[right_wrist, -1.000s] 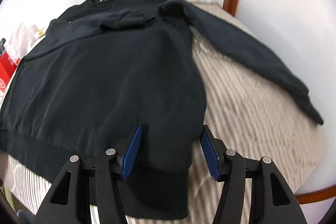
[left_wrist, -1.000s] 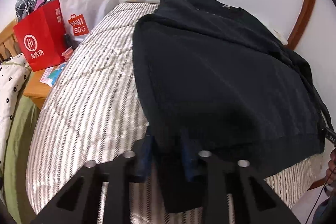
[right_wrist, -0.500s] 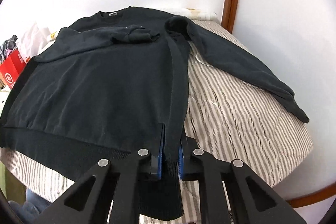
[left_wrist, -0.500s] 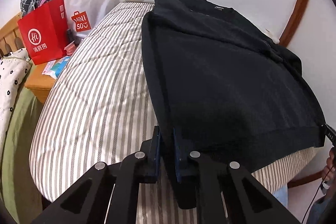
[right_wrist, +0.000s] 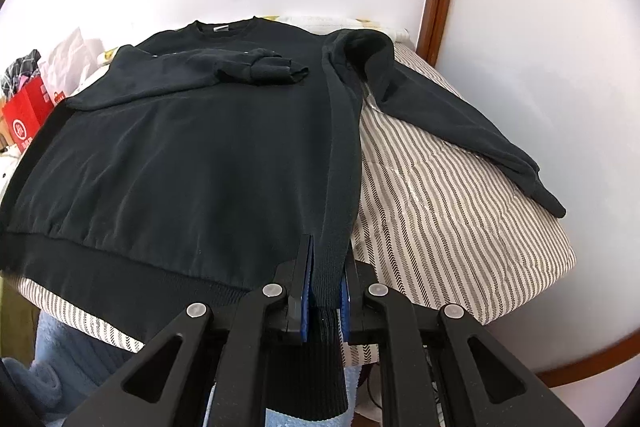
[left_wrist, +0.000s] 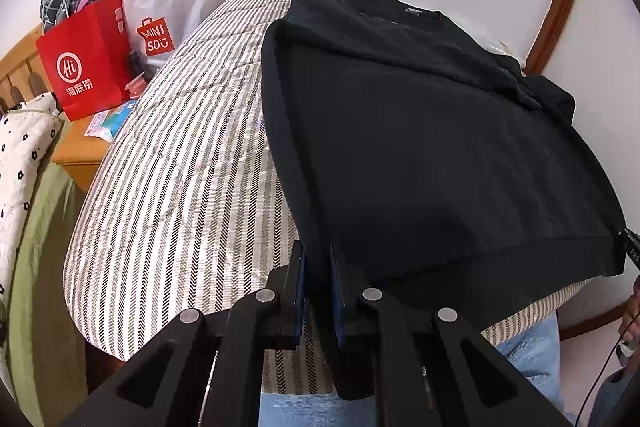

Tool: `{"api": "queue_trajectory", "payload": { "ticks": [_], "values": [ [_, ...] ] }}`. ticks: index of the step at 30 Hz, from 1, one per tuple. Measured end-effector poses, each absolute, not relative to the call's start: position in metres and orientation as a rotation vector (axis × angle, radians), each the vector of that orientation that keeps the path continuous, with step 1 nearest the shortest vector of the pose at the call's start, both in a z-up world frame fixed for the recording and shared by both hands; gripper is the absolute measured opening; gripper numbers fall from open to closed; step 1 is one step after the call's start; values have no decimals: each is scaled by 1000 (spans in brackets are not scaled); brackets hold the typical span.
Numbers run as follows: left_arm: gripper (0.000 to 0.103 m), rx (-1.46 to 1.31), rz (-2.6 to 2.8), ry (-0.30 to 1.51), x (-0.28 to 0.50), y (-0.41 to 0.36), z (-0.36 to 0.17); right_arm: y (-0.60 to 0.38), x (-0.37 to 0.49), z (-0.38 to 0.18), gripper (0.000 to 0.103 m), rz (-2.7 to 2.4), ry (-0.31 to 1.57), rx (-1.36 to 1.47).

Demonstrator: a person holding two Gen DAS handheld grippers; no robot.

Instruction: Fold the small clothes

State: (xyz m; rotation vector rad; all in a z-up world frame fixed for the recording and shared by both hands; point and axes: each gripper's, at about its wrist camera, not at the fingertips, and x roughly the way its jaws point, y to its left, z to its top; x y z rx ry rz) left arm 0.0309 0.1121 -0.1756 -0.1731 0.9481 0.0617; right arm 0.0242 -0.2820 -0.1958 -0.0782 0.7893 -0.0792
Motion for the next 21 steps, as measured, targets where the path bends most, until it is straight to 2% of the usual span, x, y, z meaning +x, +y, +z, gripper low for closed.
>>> {"api": "queue_trajectory", "payload": {
  "ticks": [2, 7, 9, 11, 15, 21],
  "values": [
    [12, -176, 53, 946, 31, 113, -176, -278, 23, -196, 15, -85, 792, -90],
    [19, -231, 33, 960, 36, 124, -178, -277, 17, -179, 47, -84, 752, -112],
    [21, -255, 60, 959, 41, 130, -175, -275, 21, -167, 51, -106, 718, -122],
    [22, -251, 71, 948, 47, 134, -171, -268, 33, -154, 51, -98, 695, -127],
    [34, -238, 95, 933, 66, 143, -162, -240, 71, -132, 51, -33, 668, -112],
    [39, -227, 98, 911, 112, 154, -145, -169, 154, -106, 51, 155, 650, -27]
  ]
}}
